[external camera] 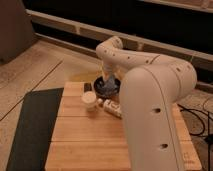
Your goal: Place the white sponge in the ceramic cup
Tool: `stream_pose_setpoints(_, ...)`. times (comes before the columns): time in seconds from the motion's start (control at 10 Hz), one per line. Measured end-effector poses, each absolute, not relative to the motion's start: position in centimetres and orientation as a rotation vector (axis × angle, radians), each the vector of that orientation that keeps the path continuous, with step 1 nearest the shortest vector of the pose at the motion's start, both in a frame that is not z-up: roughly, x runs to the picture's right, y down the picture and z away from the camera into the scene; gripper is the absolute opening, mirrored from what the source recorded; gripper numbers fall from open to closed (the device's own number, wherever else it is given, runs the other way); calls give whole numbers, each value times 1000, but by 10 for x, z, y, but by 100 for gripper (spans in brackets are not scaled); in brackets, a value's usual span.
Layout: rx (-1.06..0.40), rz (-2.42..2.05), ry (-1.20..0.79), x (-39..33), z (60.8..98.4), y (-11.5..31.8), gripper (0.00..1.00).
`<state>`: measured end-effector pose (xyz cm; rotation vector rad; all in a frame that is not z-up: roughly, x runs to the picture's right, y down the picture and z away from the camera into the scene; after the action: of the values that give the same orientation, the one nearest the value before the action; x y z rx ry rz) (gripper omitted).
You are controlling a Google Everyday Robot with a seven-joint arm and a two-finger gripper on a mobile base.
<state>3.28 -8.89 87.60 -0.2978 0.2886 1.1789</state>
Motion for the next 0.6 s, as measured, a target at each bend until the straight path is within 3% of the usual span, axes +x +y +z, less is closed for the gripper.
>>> stream_pose_setpoints(0.3,-185,1101,200,12,840,-119,0)
stream_pose_setpoints(0.6,-164,1055,143,-11,822,-110,0)
